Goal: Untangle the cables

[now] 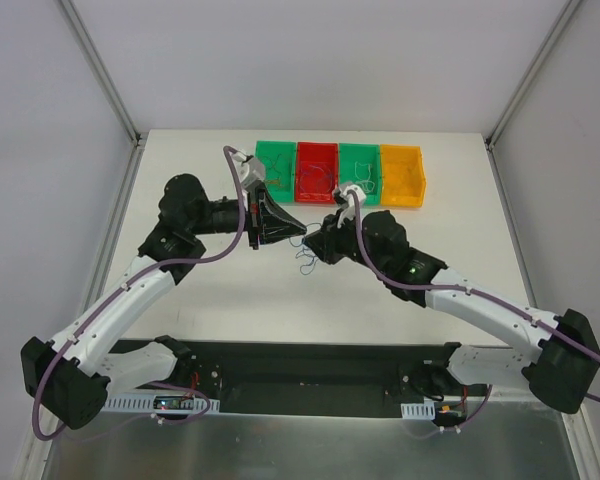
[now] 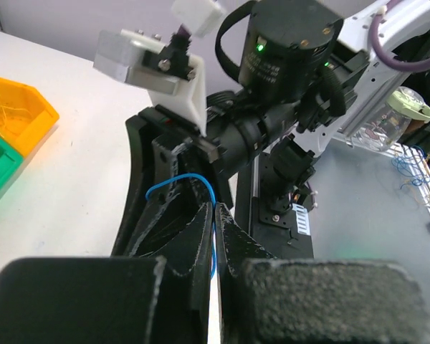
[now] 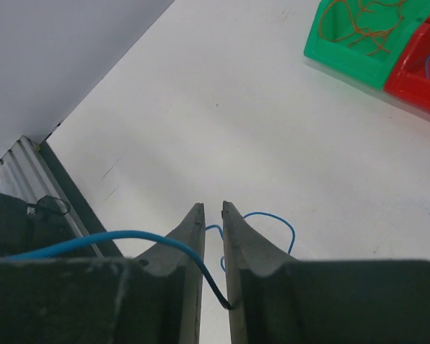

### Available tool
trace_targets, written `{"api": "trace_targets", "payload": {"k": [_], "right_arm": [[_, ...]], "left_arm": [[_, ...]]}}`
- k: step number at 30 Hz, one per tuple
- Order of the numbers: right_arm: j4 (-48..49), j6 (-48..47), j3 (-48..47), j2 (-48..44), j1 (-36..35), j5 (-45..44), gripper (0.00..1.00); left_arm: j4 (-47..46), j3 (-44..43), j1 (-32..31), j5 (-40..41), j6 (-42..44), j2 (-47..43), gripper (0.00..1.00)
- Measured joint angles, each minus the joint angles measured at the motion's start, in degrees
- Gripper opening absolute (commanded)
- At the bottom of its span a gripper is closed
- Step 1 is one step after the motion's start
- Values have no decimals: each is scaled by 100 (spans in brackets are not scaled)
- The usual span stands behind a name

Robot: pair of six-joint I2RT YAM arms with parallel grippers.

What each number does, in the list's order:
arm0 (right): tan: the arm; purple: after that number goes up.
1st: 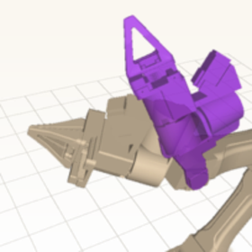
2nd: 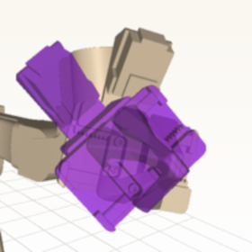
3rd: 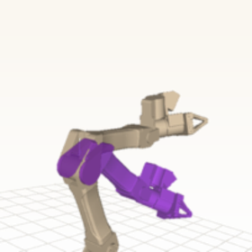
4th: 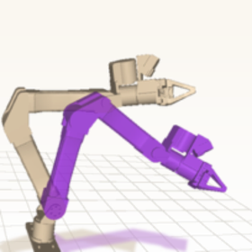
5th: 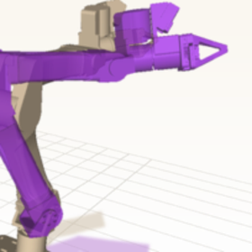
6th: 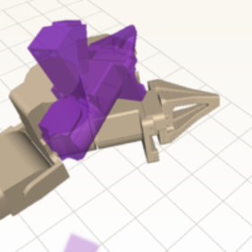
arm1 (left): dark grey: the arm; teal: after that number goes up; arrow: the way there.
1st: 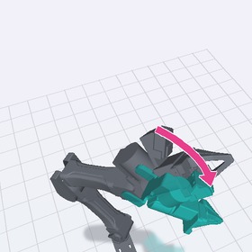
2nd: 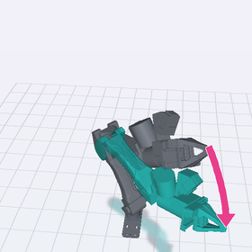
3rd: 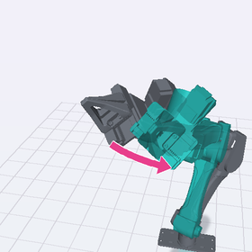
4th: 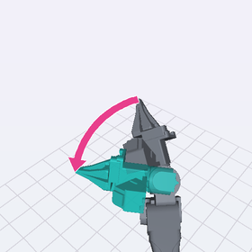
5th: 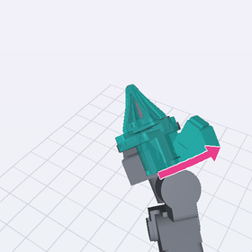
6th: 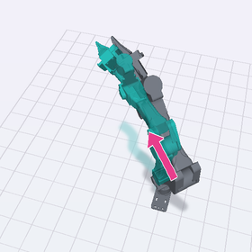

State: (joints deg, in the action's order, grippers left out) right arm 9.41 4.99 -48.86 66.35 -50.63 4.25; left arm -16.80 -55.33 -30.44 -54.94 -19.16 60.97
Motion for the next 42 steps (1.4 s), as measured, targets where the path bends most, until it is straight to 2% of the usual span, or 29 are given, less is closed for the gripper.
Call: {"api": "trace_targets", "payload": {"k": [13,20,26,31,34,36,42], "right_arm": [[1495,-68,509,1163,79,-817,19],[1958,-52,1285,1941,542,-839,15],[1989,81,1853,1853,695,-905,16],[1681,146,1974,1104,763,-918,33],[1425,98,1967,415,772,-807,52],[1191,17,1906,61,772,-509,62],[684,-179,1445,-330,597,654,78]], "left_arm": [[4,0,2,4,59,-197,0],[-223,254,74,-2,166,-1038,0],[-734,476,505,4,168,-1626,0],[-876,483,614,9,149,-1484,0],[-866,487,614,11,114,-1270,0],[-837,503,616,20,103,-1167,0],[-787,509,616,83,76,-1073,0]]}}
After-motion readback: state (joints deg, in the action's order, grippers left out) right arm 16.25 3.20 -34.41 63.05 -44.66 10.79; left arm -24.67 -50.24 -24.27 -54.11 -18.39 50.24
